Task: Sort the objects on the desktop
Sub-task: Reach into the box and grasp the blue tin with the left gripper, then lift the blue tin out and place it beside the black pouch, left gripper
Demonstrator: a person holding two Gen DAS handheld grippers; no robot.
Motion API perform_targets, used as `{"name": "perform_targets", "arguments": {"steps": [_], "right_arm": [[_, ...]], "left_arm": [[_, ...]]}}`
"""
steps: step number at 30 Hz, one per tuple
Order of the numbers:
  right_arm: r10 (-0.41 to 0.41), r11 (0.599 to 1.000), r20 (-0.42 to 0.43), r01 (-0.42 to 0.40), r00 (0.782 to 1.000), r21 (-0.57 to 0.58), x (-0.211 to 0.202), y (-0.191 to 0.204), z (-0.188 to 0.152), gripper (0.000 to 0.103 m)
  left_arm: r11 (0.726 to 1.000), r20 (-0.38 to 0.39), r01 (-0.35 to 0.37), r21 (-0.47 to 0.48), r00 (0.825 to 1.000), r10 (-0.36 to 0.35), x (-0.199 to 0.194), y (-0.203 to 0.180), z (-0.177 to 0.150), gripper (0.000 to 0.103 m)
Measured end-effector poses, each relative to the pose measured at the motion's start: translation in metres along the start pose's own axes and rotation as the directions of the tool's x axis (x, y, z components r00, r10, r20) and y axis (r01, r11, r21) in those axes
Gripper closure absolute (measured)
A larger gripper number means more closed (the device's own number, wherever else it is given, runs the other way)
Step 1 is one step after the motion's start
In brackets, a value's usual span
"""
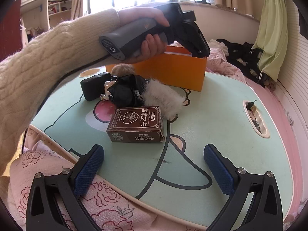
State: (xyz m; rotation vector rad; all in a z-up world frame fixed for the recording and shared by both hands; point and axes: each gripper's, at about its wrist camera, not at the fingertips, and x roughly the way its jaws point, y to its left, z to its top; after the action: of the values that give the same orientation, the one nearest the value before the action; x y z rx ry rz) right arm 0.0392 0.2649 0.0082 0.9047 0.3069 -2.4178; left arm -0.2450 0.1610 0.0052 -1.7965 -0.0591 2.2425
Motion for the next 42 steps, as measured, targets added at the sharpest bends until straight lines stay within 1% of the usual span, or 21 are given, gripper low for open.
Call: {"name": "perform_targets", "arguments": {"steps": [1, 4, 8, 9, 12, 14, 15, 17, 18, 20, 24, 26, 27, 29, 32, 34, 36, 38, 40, 41, 42], "right_arm": [[0.001, 1.0, 0.001, -0.001, 1.0, 0.002, 0.0, 0.0, 0.0, 0.0], [-0.001, 1.0, 0.002, 0.001, 1.0, 0.0, 0.0, 0.002, 0.0, 0.0], [-0.001, 1.0, 0.002, 0.001, 1.0, 0.001, 0.001, 0.003, 0.0, 0.0], [-0.001, 1.0, 0.001, 0.001, 1.0, 0.001, 0.001, 0.003, 0.0, 0.0], [0.002, 1.0, 0.002, -0.002, 1.0, -0.002, 0.001, 0.003, 0.0, 0.0], [0.003, 1.0, 0.002, -0.003, 1.0, -0.002, 0.001, 0.003, 0.0, 0.0], [0.003, 1.0, 0.002, -0.003, 1.0, -0.002, 0.001, 0.003, 0.0, 0.0], [0.003, 1.0, 0.002, -0.003, 1.0, -0.002, 0.001, 0.003, 0.0, 0.0], [0.003, 1.0, 0.002, -0.003, 1.0, -0.002, 0.001, 0.002, 0.0, 0.0], [0.004, 1.0, 0.001, -0.004, 1.0, -0.004, 0.001, 0.003, 0.0, 0.0], [0.004, 1.0, 0.001, -0.004, 1.0, -0.004, 0.001, 0.002, 0.0, 0.0], [0.003, 1.0, 0.0, -0.003, 1.0, -0.004, 0.001, 0.003, 0.0, 0.0], [0.003, 1.0, 0.0, -0.003, 1.0, -0.004, 0.002, 0.002, 0.0, 0.0], [0.002, 1.0, -0.002, -0.002, 1.0, -0.003, 0.002, 0.003, -0.001, 0.0], [0.0, 1.0, -0.003, 0.0, 1.0, -0.003, 0.002, 0.004, -0.001, 0.0], [0.001, 1.0, -0.004, -0.001, 1.0, -0.003, 0.003, 0.004, -0.002, 0.0], [0.0, 1.0, -0.004, 0.0, 1.0, -0.003, 0.003, 0.004, -0.002, 0.0], [0.001, 1.0, -0.004, -0.001, 1.0, -0.003, 0.003, 0.003, -0.002, 0.0], [0.002, 1.0, -0.004, -0.002, 1.0, -0.003, 0.003, 0.003, -0.002, 0.0], [0.002, 1.0, -0.004, -0.002, 1.0, -0.003, 0.003, 0.003, -0.001, 0.0], [0.001, 1.0, -0.004, -0.001, 1.0, -0.003, 0.003, 0.003, -0.001, 0.0]], "left_arm": [[1.0, 0.007, -0.007, 0.004, 1.0, 0.007, -0.001, 0.001, -0.001, 0.036], [0.997, 0.023, -0.058, 0.047, 0.998, 0.057, -0.004, -0.001, -0.005, 0.036], [0.994, 0.059, -0.08, 0.073, 0.995, 0.075, -0.009, 0.003, -0.012, 0.036], [0.995, 0.064, -0.072, 0.076, 0.996, 0.067, -0.01, 0.004, -0.014, 0.036], [0.997, 0.093, 0.006, 0.073, 0.996, -0.013, -0.021, 0.011, -0.019, 0.036], [0.997, 0.149, 0.032, 0.077, 0.988, -0.043, -0.037, 0.012, -0.026, 0.036], [0.995, 0.186, 0.04, 0.087, 0.981, -0.056, -0.05, 0.012, -0.03, 0.036], [0.992, 0.282, 0.065, 0.104, 0.955, -0.093, -0.083, 0.016, -0.048, 0.036], [0.991, 0.34, 0.081, 0.108, 0.934, -0.114, -0.104, 0.02, -0.063, 0.036], [0.984, 0.41, 0.111, 0.139, 0.898, -0.159, -0.132, 0.025, -0.089, 0.036], [0.972, 0.504, 0.127, 0.199, 0.837, -0.213, -0.171, 0.039, -0.158, 0.036], [0.967, 0.511, 0.134, 0.215, 0.829, -0.228, -0.172, 0.044, -0.183, 0.036], [0.966, 0.506, 0.138, 0.217, 0.831, -0.233, -0.169, 0.051, -0.199, 0.036], [0.968, 0.487, 0.138, 0.211, 0.844, -0.227, -0.16, 0.058, -0.218, 0.036], [0.975, 0.447, 0.114, 0.192, 0.874, -0.191, -0.138, 0.07, -0.246, 0.036], [0.979, 0.426, 0.096, 0.179, 0.89, -0.165, -0.128, 0.072, -0.259, 0.036], [0.977, 0.408, 0.099, 0.187, 0.898, -0.168, -0.119, 0.072, -0.264, 0.036], [0.981, 0.397, 0.083, 0.176, 0.906, -0.148, -0.107, 0.071, -0.264, 0.036], [0.985, 0.401, 0.07, 0.16, 0.907, -0.129, -0.099, 0.069, -0.259, 0.036], [0.985, 0.415, 0.074, 0.153, 0.9, -0.132, -0.098, 0.068, -0.261, 0.036], [0.987, 0.447, 0.077, 0.14, 0.884, -0.133, -0.1, 0.069, -0.261, 0.036]]}}
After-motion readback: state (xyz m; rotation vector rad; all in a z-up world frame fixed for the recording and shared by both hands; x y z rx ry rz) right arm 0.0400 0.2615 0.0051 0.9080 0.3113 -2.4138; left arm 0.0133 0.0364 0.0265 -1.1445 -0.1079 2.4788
